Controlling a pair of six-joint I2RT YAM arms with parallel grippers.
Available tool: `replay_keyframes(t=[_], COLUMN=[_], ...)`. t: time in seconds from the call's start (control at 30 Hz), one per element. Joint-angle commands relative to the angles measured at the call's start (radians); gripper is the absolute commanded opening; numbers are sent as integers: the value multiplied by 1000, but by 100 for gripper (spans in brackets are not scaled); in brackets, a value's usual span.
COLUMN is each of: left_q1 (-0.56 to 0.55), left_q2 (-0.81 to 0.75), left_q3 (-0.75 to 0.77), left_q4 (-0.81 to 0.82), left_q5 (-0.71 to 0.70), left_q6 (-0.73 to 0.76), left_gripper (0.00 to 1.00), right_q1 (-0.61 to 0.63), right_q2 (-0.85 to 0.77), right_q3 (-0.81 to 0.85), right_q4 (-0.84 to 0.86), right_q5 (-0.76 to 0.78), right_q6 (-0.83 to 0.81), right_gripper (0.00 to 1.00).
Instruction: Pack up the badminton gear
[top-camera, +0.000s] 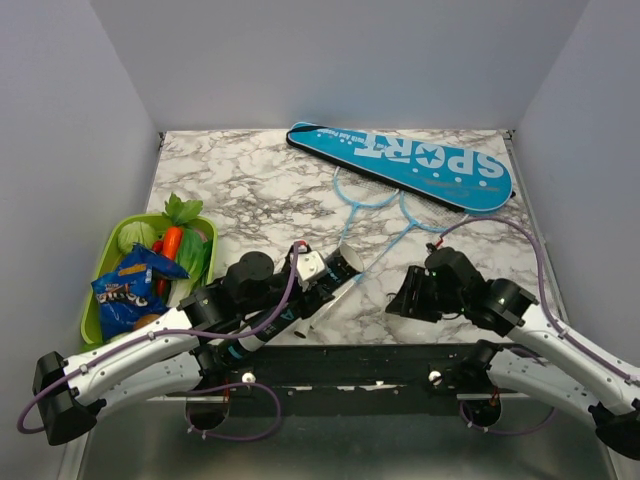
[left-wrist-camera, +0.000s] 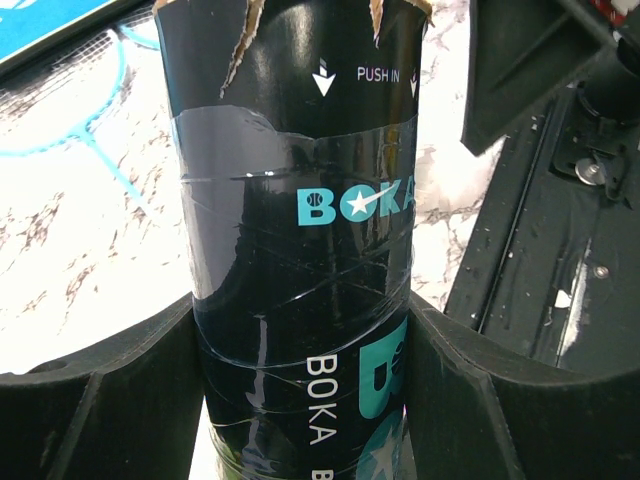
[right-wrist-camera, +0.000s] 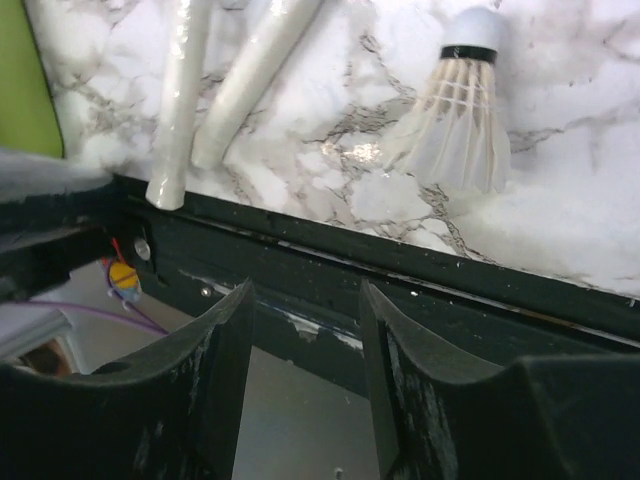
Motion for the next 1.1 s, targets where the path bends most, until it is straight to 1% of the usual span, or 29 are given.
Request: replay_keyframes(t=[0.0,0.03,0.13,0.23,0.37,0.5,0.6,0.8,1.07], left_q1=[-3,-3,-3,-3,-3,-3,-3,-3,-3], left_q2=[-19,-17,-11,-14,-25,-28,-26,-25,-14], left_q3=[26,29,35,37,34,32,32,32,31], left_q4=[12,11,0,0,1,1,3,1,1], left_q5=[-86,-89,-85,-76,-70,-66,-59,-56,-57], left_q6=[-3,-3,-8,-10,-13,-13,-14,-14,-14], left_gripper=[11,11,11,11,11,11,11,12,13], right_q1=[4,4,4,4,4,4,4,6,6], right_q2=[-28,-22,13,59,102,120,136,165,165], right_q3=[-104,-121,-170,-193,-201,-210,-210,-217,-251], right_q4=[143,189,244,271,272,272,263,255,263], right_q5=[36,28,11,8,42,111,146,158,232], right_q6=[223,240,306,347,405,444,461,467,504], right_gripper=[55,55,55,56,56,56,57,56,57])
